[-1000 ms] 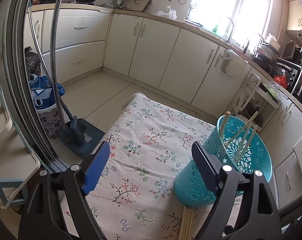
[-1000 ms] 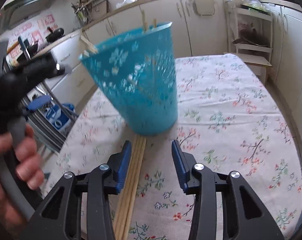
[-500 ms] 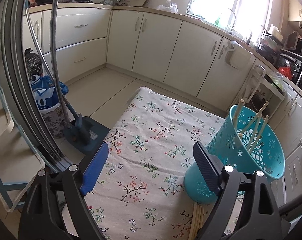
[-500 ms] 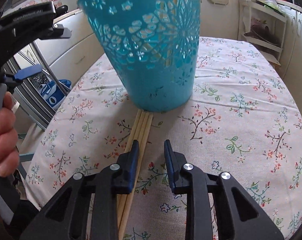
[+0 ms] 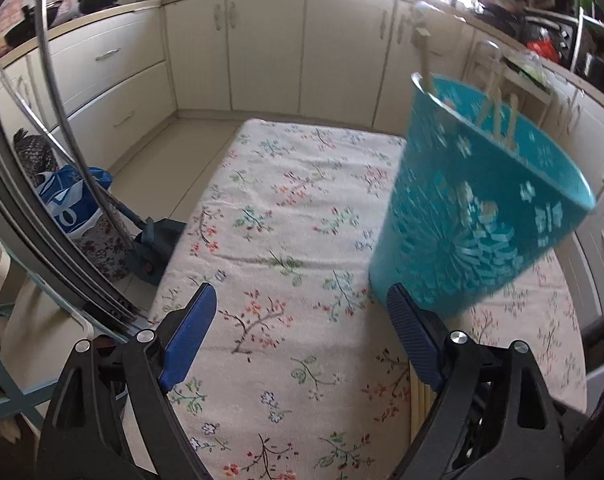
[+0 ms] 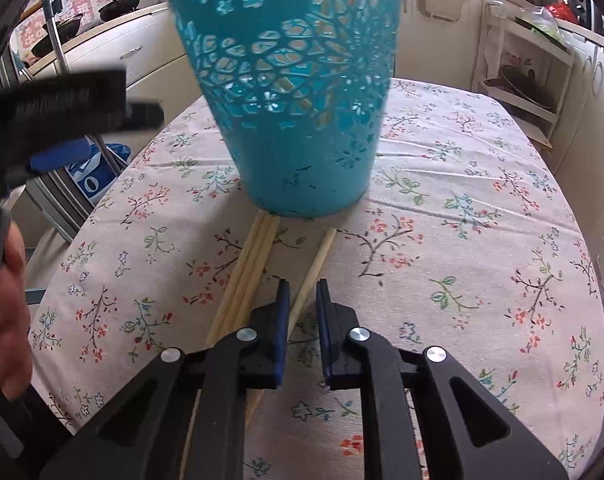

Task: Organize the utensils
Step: 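Bring both open tools back down to the stick bundle, then close the left tool on a wooden stick from the bundle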

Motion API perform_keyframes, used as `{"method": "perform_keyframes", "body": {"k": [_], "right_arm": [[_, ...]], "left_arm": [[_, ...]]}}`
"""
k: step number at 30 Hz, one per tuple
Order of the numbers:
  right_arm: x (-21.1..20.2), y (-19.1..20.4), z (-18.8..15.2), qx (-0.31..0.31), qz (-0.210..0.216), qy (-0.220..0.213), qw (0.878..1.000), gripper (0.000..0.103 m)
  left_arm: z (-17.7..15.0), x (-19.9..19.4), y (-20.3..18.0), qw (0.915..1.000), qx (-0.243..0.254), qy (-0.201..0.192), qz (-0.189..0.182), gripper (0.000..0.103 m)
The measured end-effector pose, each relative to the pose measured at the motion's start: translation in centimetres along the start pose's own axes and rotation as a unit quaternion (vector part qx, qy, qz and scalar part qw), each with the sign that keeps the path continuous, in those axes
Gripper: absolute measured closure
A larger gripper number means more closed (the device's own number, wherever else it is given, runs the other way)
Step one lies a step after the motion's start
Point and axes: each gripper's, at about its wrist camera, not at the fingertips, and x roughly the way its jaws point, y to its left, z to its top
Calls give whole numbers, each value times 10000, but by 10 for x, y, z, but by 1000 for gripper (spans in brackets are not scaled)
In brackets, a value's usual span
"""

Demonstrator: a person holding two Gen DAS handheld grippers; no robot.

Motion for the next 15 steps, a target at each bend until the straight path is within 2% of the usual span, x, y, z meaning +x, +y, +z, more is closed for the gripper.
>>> {"method": "perform_keyframes", "body": {"k": [6,10,15], "right_arm": [[-5,-21,-1,290,-36,-42,9996,89],[-6,-29,0,420,58,-61,9991,89],[-6,-33,-1,432,108,-71,9990,89]], "left_arm": [[-19,18,-30,9968,654,446,-147,20],[-26,25,-35,9950,726,648,-232,20],[-33,32,-41,9926,888,813,-157,20]]}}
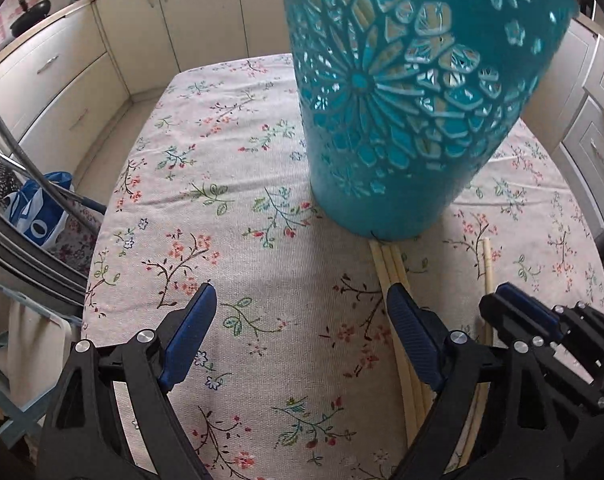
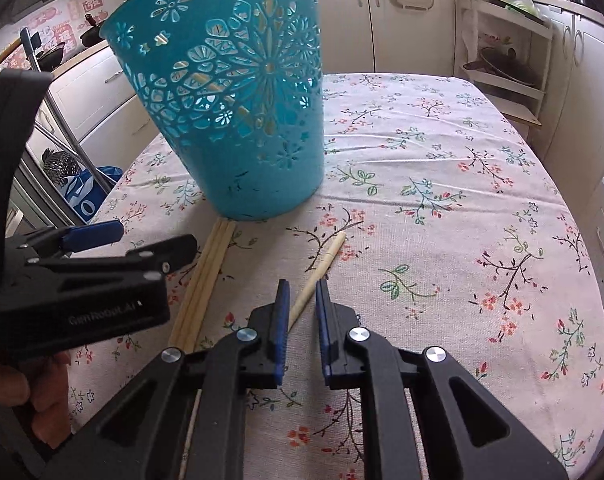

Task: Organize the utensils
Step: 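Close the left tool on a wooden stick from the bundle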

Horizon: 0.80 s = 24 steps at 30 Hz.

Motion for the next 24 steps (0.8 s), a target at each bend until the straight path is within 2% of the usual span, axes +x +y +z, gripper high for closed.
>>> {"method": "perform_keyframes", "body": {"k": [12,24], "right_arm": [[1,-2,0,17,57,10,10000,89],[1,-1,0,14,14,-13,10000,89]], "left_arm": [[-4,-2,-8,9999,70,26,-141,20],[-5,5,-7,9997,169,149,-97,20]]}}
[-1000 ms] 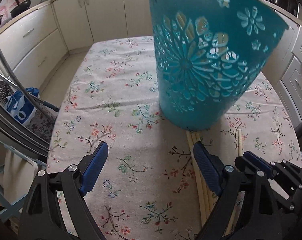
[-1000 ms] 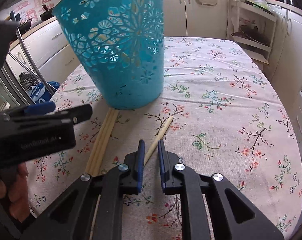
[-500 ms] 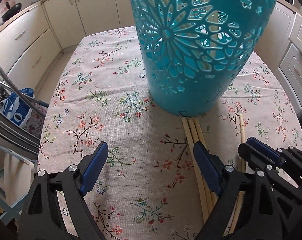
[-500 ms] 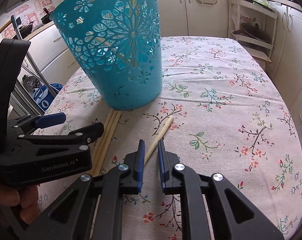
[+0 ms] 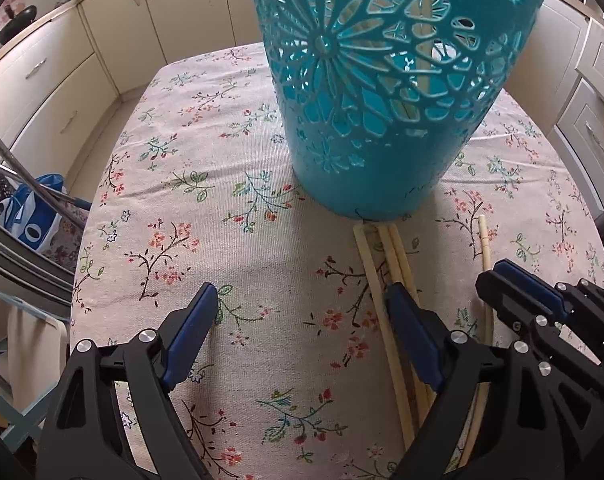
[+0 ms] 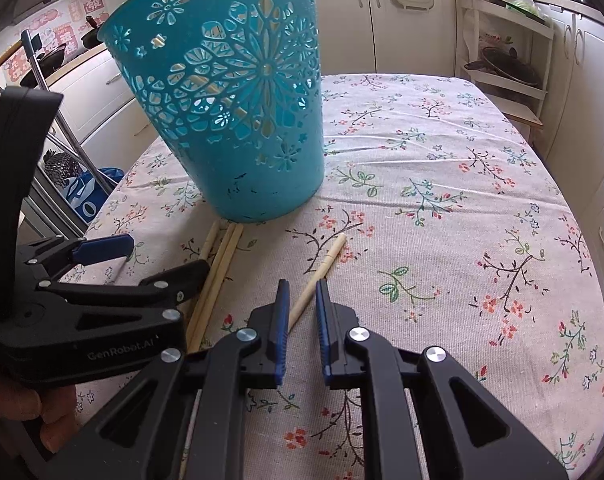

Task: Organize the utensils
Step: 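Close the left tool on a wooden stick from the bundle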

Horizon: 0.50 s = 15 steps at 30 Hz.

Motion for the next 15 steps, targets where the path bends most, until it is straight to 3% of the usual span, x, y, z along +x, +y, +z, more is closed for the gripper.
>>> {"method": "perform_keyframes", "body": {"k": [5,8,11,15], "right_arm": [[0,0,0,2,-1,-6,10000,89],[0,0,0,23,56,-8,10000,83],[0,2,1,-15,-4,-15,10000,82],[1,6,1,-124,-53,-7,9999,83]], "left_arm": [[0,1,-2,10000,26,-22,-64,23],[1,0,-5,9999,75,-79,-126,28],[0,-3,-9,9995,169,-160,-218,36],[0,-6,-18,9983,387,-252,-367,54]]}}
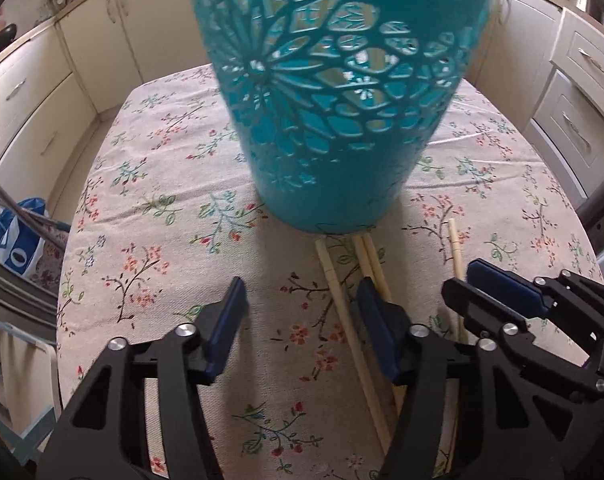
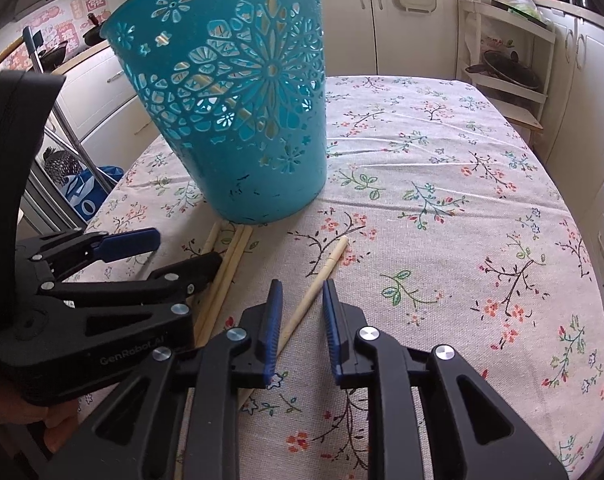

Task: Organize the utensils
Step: 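Close the left tool on a wooden stick from the bundle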

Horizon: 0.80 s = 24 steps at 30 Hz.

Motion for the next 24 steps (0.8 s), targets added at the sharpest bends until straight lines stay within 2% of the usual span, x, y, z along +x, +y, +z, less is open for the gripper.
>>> {"method": "perform_keyframes", "body": {"k": [8,12,13,24], "right_arm": [[0,8,0,-524,-412,45,9978,90],[-2,0,0,-586,-444,83,9973,92],[-3,-3,0,-559,-438,98,9974,92],[-2,-8,1,-418,-525,91,9977,91]], "left_arm": [[2,0,-5,9992,352,-16,-214,66],[3,-3,-14,9960,784,17,-435,85],[3,-3,-17,9951,879,23,-454,87],[-2,-7,-31,9870,1483,19,-621,95]]}}
